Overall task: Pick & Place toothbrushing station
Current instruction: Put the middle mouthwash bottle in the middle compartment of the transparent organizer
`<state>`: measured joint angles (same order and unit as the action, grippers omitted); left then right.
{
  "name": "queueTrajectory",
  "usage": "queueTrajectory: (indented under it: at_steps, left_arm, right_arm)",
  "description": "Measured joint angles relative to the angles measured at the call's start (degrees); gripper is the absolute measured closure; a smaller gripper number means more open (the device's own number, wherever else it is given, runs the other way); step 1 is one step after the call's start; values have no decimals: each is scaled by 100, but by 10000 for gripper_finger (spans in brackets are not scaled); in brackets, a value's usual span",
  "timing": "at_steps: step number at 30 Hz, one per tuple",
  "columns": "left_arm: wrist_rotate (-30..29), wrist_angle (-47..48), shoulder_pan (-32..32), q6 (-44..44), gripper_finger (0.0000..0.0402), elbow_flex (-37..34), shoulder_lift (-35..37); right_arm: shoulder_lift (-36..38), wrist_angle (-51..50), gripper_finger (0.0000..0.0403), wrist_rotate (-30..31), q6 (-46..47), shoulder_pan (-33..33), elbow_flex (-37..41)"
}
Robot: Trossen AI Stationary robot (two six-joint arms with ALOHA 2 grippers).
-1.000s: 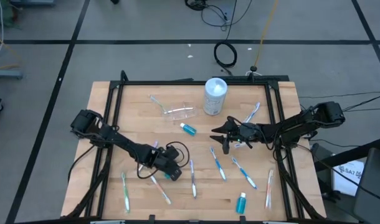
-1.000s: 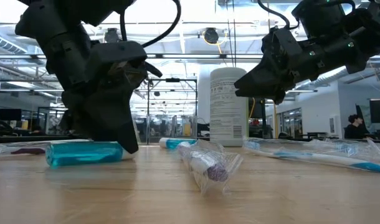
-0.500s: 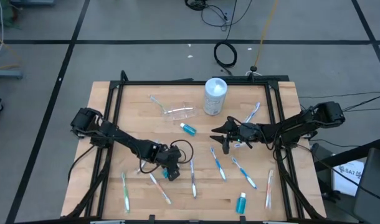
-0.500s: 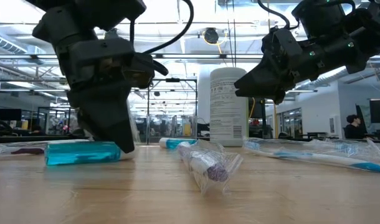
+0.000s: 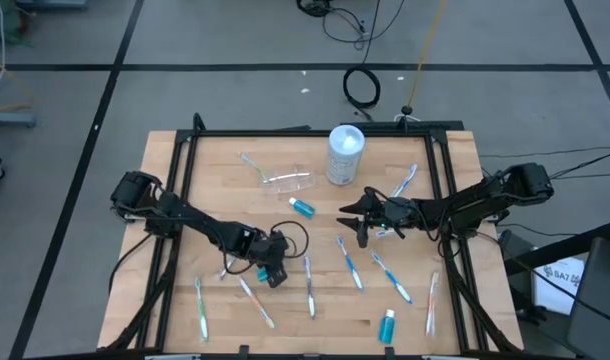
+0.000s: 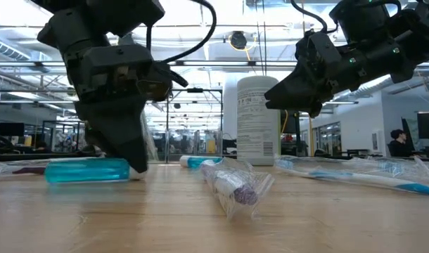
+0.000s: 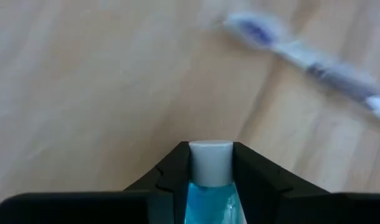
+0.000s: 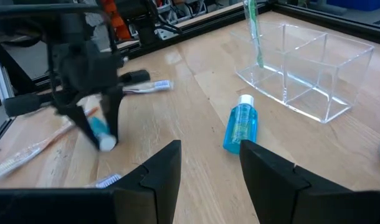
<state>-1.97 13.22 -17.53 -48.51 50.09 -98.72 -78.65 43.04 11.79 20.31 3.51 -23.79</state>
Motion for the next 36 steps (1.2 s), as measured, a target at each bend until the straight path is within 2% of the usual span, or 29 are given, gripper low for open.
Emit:
queueTrajectory:
  at_steps: [3, 8, 11, 14, 17, 19, 21, 25, 36]
  left_arm:
    - [-379, 100, 33, 19, 294, -14, 393]
    - [-1410, 424, 101, 83, 301, 2, 996]
    - [-2433, 317, 162, 149, 299, 6, 1370]
    - [-3747, 51, 251, 438, 293, 11, 1581]
    - [-4871, -627, 403, 1043, 291, 15, 1668]
    - [-5343, -1172, 563, 1589, 290, 22, 1658]
    - [-5488, -1816, 793, 2041, 290, 22, 1544]
    - [-5371, -2824, 1306, 2681, 289, 24, 1168]
    - [-5410, -4188, 2176, 2953, 289, 26, -161]
  right_arm:
    - [0, -1, 248, -4, 1, 0, 0]
    - [0, -11, 248, -4, 1, 0, 2]
    - [0, -3, 248, -4, 2, 0, 2]
    - [0, 0, 248, -3, 2, 0, 2]
    - [0, 1, 248, -1, 1, 0, 2]
    - [0, 1, 248, 0, 1, -1, 2]
    - [0, 1, 248, 2, 2, -2, 2]
    - [0, 1, 248, 2, 3, -2, 2]
    - [0, 0, 248, 9, 1, -2, 2]
